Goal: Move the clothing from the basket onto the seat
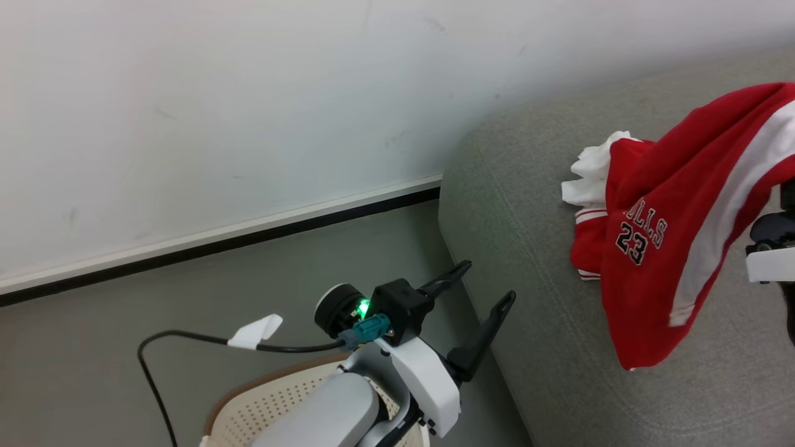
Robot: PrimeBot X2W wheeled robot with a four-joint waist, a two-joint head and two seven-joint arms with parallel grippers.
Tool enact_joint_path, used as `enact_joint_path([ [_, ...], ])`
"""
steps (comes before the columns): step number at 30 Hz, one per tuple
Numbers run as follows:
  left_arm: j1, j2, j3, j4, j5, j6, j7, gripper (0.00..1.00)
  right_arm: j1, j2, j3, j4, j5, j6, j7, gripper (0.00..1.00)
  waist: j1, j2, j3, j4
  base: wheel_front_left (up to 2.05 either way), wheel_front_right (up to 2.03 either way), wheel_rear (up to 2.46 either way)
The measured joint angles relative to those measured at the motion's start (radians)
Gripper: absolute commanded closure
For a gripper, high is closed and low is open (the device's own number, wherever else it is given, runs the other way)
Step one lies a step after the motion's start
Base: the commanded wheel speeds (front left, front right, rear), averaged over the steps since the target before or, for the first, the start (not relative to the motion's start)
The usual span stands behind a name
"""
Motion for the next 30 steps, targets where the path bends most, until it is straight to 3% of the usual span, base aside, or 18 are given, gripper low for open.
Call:
enact_joint_path([
  [12, -0.024, 0.012, -0.012, 0.02, 0.005, -0.004, -0.004, 0.0, 0.119, 0.023, -0.155, -0.165, -0.06, 0.0, 0.0, 1.0, 0.0, 0.0, 0.046, -0.132, 0.0, 0.0, 0.0],
  [22, -0.045, 0.016, -0.02, 0.022, 0.014, -0.006, -0.01, 0.0, 0.123, 0.021, -0.177, -0.185, -0.035, 0.0, 0.0, 1.0, 0.0, 0.0, 0.081, -0.151, 0.0, 0.0, 0.0],
  [30, -0.097, 0.027, -0.027, 0.014, 0.043, -0.009, -0.007, 0.0, -0.003, -0.073, -0.198, -0.151, 0.075, 0.0, 0.006, 1.0, 0.0, 0.0, 0.165, -0.123, 0.0, 0.0, 0.0],
])
